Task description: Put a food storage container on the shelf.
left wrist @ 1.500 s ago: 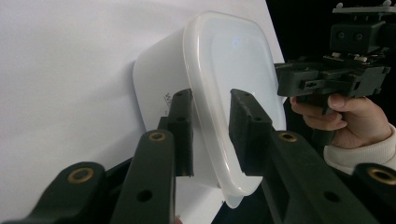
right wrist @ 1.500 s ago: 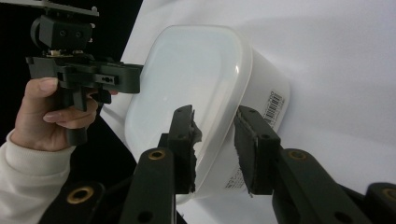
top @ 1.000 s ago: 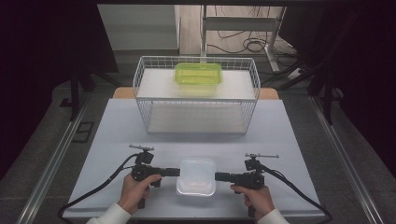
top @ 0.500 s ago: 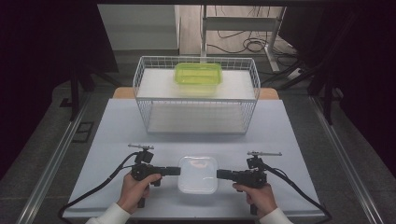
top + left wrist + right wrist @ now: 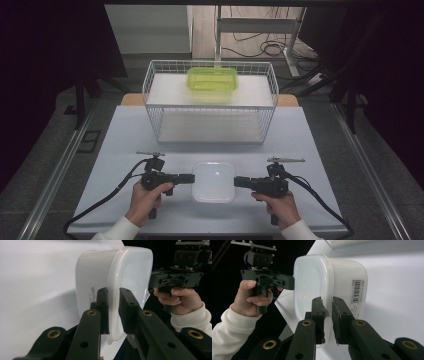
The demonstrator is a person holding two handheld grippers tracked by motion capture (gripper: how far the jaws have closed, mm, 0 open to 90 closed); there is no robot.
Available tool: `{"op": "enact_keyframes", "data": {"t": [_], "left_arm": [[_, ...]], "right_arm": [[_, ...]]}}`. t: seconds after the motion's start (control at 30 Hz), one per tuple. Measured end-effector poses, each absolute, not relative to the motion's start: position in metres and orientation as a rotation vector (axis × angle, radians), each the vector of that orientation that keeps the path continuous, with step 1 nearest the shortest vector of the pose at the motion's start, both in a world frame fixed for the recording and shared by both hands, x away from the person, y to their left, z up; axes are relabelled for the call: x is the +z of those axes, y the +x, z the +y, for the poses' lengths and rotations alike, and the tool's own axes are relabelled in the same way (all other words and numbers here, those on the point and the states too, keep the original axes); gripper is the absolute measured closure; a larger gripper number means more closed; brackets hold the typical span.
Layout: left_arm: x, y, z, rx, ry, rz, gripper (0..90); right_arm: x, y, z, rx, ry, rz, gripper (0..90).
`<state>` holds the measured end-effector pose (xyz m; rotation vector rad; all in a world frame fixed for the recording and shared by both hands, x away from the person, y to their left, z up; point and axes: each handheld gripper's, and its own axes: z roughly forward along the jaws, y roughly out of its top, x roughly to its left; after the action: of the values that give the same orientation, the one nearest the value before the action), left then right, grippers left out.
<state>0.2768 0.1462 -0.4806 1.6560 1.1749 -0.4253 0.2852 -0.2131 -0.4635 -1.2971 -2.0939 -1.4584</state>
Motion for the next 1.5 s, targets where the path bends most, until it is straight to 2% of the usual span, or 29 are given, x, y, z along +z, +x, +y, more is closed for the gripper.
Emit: {"op": "enact_keyframes", "data": {"t": [0.7,1.5], "left_arm": [[-0.462,0.282,0.145,-0.394,1.641,1.128,79.2],[-0.412,0.305,0.147,-0.316,1.635,1.064,80.1]], "right_arm": [[-0.446,0.291,-0.217,-1.513,-1.247,-2.134,79.3],[-0.408,0.312,-0.218,-1.607,-1.199,-2.161,78.7]]}}
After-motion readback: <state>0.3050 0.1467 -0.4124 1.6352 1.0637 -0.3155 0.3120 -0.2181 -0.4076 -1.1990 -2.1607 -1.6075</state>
